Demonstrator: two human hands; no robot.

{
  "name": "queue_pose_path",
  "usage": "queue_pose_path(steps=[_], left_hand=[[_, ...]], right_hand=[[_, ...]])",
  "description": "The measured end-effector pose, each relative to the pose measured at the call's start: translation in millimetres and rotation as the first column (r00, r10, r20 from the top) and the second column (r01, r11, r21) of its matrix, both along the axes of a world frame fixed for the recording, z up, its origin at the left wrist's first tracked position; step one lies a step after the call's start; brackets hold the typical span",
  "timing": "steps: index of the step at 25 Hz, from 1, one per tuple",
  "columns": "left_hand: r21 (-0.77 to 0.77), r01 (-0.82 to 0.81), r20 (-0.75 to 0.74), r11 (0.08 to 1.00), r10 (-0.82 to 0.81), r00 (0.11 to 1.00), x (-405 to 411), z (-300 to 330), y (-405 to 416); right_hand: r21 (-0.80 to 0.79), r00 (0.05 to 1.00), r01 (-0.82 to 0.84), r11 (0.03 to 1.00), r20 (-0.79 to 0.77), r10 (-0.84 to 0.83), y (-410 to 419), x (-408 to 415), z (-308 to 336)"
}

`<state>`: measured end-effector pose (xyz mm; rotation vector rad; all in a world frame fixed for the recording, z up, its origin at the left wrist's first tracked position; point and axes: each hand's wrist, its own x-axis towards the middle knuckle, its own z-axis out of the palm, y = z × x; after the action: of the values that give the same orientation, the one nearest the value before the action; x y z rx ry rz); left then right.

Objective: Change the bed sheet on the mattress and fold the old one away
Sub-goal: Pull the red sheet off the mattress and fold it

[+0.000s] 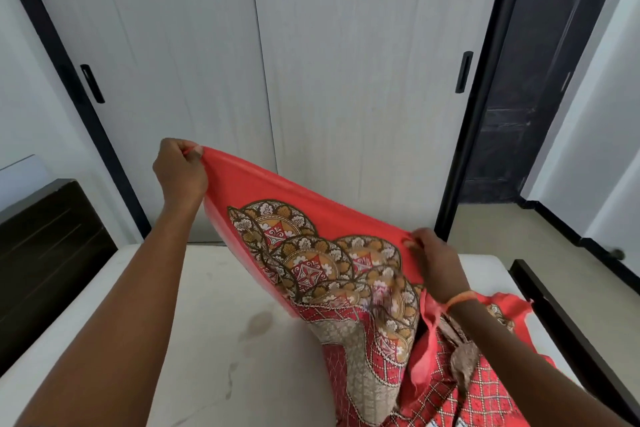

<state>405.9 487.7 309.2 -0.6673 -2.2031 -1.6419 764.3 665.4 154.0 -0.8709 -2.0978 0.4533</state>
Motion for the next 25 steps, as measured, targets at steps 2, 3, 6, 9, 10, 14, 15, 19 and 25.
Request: queue_pose_path(steps=[2, 3, 6, 9, 10, 14, 15, 19, 25], left_hand=[[-0.049, -0.005, 0.001, 0.999, 0.005, 1.000, -10.0, -1.1, -7.2], [-0.062, -0.012, -0.026, 0.998, 0.011, 1.000, -13.4, 0.2, -12.7], [-0.068, -0.042, -0.088, 0.997, 0.036, 0.995, -25.0, 4.5, -28.1], [-0.016, 0.006, 0.118, 1.000, -0.004, 0.993, -21.8, -4.4, -7.5], [-0.035, 0.065, 0.191, 0.997, -0.057, 0.980, -6.5, -10.1, 3.4], [-0.317, 0.475, -0.031, 0.821, -0.510, 0.860, 105.5, -33.0, 36.8], [-0.390, 0.583, -0.043, 0.713, -0.647, 0.761, 126.2, -36.8, 38.8], [-0.447, 0.768, 0.042, 0.458, -0.847, 0.529, 137.4, -43.8, 53.9], [-0.522, 0.651, -0.140, 0.551, -0.809, 0.571, 151.1, -25.5, 73.6]], right_hand=[[-0.121, 0.988, -0.040, 0.992, -0.152, 0.022, 9.1, -5.7, 17.5], [-0.198, 0.983, -0.094, 0.976, -0.171, 0.060, 11.8, -6.1, 24.0], [-0.446, 0.964, -0.228, 0.865, -0.229, 0.136, 20.5, -12.6, 37.7], [-0.414, 0.963, -0.080, 0.907, -0.265, -0.036, 26.2, -36.1, 48.3], [-0.409, 0.958, -0.046, 0.911, -0.276, -0.075, 23.5, -46.6, 51.8], [-0.163, 0.964, -0.182, 0.970, -0.225, 0.143, -3.4, -76.6, 78.0], [-0.099, 0.943, -0.286, 0.953, -0.205, 0.262, -11.3, -77.9, 88.0], [-0.058, 0.886, -0.450, 0.891, -0.158, 0.436, -17.7, -64.4, 111.3], [-0.024, 0.963, -0.264, 0.964, 0.054, 0.265, 11.6, -22.2, 86.3]])
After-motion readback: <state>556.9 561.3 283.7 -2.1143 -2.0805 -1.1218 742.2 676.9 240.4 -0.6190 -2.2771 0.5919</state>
